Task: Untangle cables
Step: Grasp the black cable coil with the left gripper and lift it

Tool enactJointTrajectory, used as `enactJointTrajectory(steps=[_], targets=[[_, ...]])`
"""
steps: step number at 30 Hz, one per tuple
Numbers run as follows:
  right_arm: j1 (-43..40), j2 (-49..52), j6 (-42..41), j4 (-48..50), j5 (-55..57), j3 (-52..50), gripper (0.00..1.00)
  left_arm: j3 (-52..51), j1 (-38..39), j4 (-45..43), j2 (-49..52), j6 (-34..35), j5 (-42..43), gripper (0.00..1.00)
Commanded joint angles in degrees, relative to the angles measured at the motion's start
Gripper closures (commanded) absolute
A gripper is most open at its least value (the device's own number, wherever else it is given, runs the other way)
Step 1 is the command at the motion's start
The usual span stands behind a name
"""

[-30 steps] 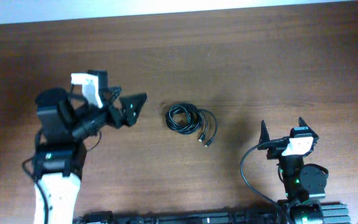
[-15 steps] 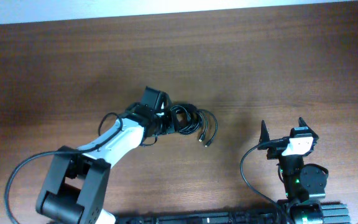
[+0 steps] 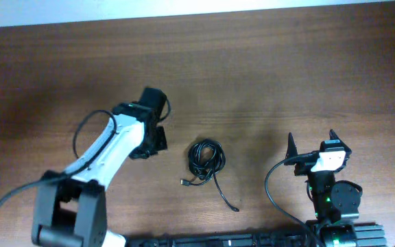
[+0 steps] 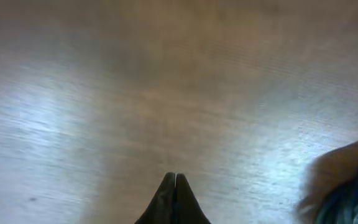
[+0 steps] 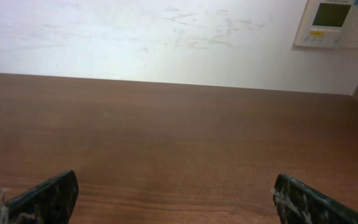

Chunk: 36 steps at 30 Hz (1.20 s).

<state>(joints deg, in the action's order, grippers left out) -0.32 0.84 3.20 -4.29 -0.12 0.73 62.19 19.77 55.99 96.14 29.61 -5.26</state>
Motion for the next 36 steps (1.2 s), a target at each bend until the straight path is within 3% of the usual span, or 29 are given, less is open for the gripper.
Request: enactJointTrajectory(steps=[1, 3, 8, 12, 13, 14, 15, 16, 17, 18, 19, 21, 25, 26, 29, 33, 36], targets=[[0.26, -0.44, -0.02, -0.22, 0.11, -0.42, 0.01, 1.29, -0.07, 4.04, -3.98, -6.91, -3.58, 1.00], [0.26, -0.44, -0.02, -0.20, 0.11, -0.42, 0.01, 1.29, -0.07, 5.44, -4.00, -12.76, -4.04, 1.00], [0.26, -0.44, -0.02, -0.22, 0.11, -0.42, 0.01, 1.29, -0.07, 2.27, -4.00, -11.28, -16.74, 1.00], [0.26, -0.44, -0.02, -0.20, 0.11, -0.42, 0.01, 1.29, -0.07, 0.04, -4.00, -11.26, -16.76, 0.99], [0.26, -0.44, -0.02, -0.22, 0.11, -0.42, 0.01, 1.29, -0.07, -0.39, -4.00, -11.23, -15.17, 0.90], [0.26, -0.44, -0.02, -0.22, 0.11, -0.42, 0.01, 1.29, -0.07, -1.62, -4.00, -11.21, -7.87, 0.30], [0.26, -0.44, -0.02, -0.22, 0.11, -0.42, 0.01, 1.29, -0.07, -2.84, -4.00, -11.23, 4.63, 0.01], [0.26, -0.44, -0.02, -0.22, 0.11, -0.42, 0.01, 1.27, -0.07, -4.20, -3.98, -11.21, 16.04, 0.01], [0.26, -0.44, -0.02, -0.20, 0.11, -0.42, 0.01, 1.22, -0.07, -5.35, -3.98, -11.21, 22.08, 0.01], [0.26, -0.44, -0.02, -0.20, 0.11, -0.42, 0.01, 1.22, 0.00, -6.71, -3.98, -11.06, 25.81, 0.01], [0.26, -0.44, -0.02, -0.22, 0.11, -0.42, 0.01, 0.96, 0.81, -8.81, -3.96, -4.76, 26.47, 0.01], [0.26, -0.44, -0.02, -0.22, 0.11, -0.42, 0.01, 0.68, 2.67, -10.60, -3.89, 1.38, 25.24, 0.22], [0.26, -0.44, -0.02, -0.20, 0.11, -0.42, 0.01, 0.68, 9.14, -10.51, -3.85, 5.79, 15.72, 0.38], [0.26, -0.44, -0.02, -0.20, 0.11, -0.42, 0.01, 0.63, 11.65, -10.36, -3.85, 7.26, 11.26, 0.41], [0.26, -0.44, -0.02, -0.22, 0.11, -0.42, 0.01, 0.63, 14.40, -10.25, -3.63, 10.75, 8.37, 0.47], [0.26, -0.44, -0.02, -0.22, 0.11, -0.42, 0.01, 0.63, 14.75, -9.90, 2.19, 13.25, 10.60, 0.49], [0.26, -0.44, -0.02, -0.22, 0.11, -0.42, 0.01, 0.63, 14.75, -9.64, 6.08, 13.27, 14.03, 0.61]])
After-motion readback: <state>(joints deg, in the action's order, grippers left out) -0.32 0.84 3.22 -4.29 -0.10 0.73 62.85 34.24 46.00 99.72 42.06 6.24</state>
